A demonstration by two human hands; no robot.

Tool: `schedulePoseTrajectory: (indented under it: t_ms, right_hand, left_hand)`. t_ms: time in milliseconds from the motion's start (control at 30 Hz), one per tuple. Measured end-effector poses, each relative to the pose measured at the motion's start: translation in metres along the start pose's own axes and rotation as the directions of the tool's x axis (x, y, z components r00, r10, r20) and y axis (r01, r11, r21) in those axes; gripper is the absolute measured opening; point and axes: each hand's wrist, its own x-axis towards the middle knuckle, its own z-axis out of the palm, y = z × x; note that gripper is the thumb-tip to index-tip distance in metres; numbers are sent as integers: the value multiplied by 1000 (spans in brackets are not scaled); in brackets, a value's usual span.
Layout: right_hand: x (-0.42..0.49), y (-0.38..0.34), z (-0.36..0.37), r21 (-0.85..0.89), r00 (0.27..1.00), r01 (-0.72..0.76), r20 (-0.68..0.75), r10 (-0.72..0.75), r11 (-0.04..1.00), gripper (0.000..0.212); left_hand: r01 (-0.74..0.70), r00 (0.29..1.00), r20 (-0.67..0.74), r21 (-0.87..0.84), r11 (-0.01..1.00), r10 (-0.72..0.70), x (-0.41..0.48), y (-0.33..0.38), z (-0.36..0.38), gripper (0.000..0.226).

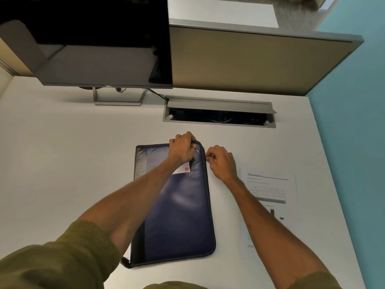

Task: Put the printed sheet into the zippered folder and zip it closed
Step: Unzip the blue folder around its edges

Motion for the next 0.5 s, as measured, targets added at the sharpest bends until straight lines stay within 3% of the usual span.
schedulePoseTrajectory:
  t_ms: [167, 267, 367, 500]
  right_hand:
    - [-61, -1, 2, 28, 999, -15, 34, 14, 999, 12]
    - [-101, -1, 5, 46, 999, -43, 26, 42, 998, 9]
    - [-123, -7, 8, 72, 993, -118, 1, 118, 990, 5]
    - [-122, -17, 8, 41, 981, -190, -25, 191, 981, 5]
  left_hand:
    - [28, 999, -17, 39, 999, -28, -1, 4, -5, 26]
    - [-19, 998, -48, 183, 983, 28, -11, 10, -4, 34]
    - [-212, 973, -21, 295, 932, 228, -33, 23, 4, 50]
    - [-579, 811, 333, 338, 742, 481, -70, 30, 16, 40]
